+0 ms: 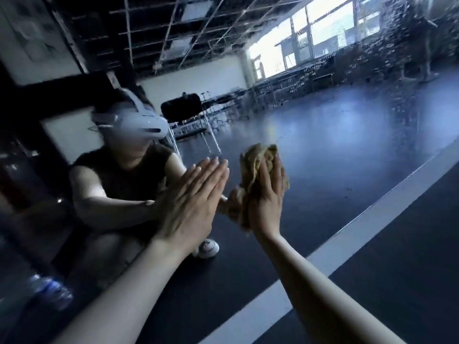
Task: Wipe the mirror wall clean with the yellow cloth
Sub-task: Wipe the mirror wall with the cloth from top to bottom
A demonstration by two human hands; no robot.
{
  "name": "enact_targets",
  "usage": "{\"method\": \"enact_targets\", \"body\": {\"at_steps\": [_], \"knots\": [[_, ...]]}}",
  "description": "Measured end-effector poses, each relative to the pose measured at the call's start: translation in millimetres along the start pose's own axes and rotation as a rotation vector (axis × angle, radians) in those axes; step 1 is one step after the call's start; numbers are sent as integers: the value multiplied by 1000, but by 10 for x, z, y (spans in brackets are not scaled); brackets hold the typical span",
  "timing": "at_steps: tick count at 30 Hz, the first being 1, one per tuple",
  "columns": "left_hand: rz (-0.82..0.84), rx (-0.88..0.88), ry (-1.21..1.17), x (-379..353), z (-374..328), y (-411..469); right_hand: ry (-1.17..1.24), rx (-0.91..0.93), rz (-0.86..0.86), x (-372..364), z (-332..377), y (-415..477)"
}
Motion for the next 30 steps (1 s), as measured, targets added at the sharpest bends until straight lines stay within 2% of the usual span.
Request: {"method": "enact_targets", "body": {"at_steps": [2, 5, 8, 10, 14, 18, 21, 27, 30], "knots": [[64, -33, 4, -103, -89, -221, -65, -14, 69, 89, -337, -378], [125, -66, -7, -187, -138, -532, -115, -22, 110, 103, -464, -545], [103, -76, -31, -170, -71, -821, -105, -195, 88, -32, -195, -527], [74, -38, -30, -93, 9, -980, -86, -194, 90, -191, 74, -613], [-122, 182, -116, 41, 200, -1232, -105, 75, 202, -520, 514, -1084], [-252, 386, -195, 203, 323, -1605, -161, 256, 334, -562, 512, -1369], [-224, 471, -180, 330, 378, -1919, -120, 174, 392, -543, 669, -1304], [-231, 693, -175, 653, 583, -2320, -147, 135, 307, -882, 1377, -1383], [-240, 773, -176, 736, 656, -2542, -204, 291, 396, -988, 1342, -1799]]}}
Point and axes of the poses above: each hand's wrist, its own y-axis towards the middle knuckle, its own x-axis out of the back of the hand, z = x × y, the point moved 1 cm from there along y, towards the middle knuckle, and after that the axes turned 2 degrees about -y, right-handed, at the moved point
